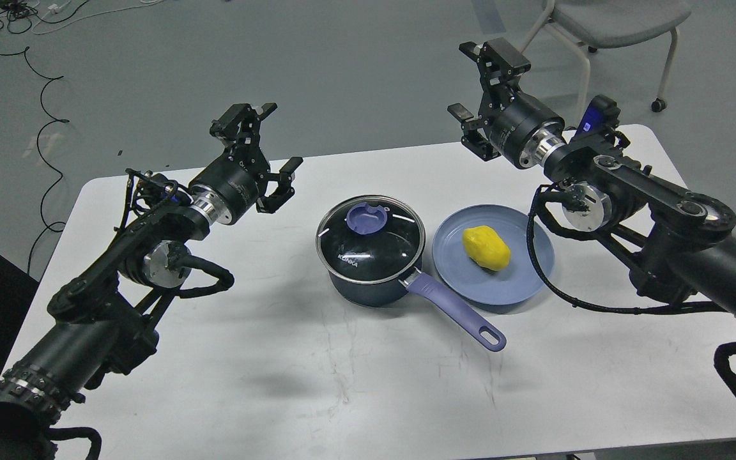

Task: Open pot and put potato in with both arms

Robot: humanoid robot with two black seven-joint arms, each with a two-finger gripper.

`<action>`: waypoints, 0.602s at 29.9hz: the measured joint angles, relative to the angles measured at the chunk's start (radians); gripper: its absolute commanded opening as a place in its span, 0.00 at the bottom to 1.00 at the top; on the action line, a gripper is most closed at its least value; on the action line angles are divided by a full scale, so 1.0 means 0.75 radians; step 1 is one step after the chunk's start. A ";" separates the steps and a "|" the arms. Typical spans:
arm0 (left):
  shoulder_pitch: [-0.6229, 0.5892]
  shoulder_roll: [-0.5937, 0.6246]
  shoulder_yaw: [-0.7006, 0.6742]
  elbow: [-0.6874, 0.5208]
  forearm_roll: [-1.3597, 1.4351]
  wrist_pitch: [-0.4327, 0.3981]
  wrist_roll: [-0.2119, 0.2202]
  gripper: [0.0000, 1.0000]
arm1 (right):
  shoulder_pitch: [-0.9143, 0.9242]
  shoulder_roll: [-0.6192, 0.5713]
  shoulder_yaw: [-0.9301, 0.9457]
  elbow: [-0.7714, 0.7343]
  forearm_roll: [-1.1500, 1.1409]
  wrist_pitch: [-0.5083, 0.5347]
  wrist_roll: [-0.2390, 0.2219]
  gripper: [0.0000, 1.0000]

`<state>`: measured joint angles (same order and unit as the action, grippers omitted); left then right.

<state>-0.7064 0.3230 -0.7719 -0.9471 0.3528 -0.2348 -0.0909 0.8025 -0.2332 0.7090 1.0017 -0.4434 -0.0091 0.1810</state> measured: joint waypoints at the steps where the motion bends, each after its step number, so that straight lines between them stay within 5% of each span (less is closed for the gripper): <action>1: 0.000 0.004 -0.002 -0.001 0.000 0.000 0.000 0.98 | 0.000 0.000 0.000 0.000 0.000 0.000 0.000 1.00; 18: -0.033 0.099 -0.040 -0.073 0.025 0.030 -0.023 0.98 | 0.002 -0.010 0.004 0.000 0.000 0.000 0.000 1.00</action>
<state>-0.7311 0.3970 -0.8016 -1.0017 0.3719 -0.2127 -0.1081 0.8041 -0.2406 0.7117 1.0017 -0.4434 -0.0091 0.1811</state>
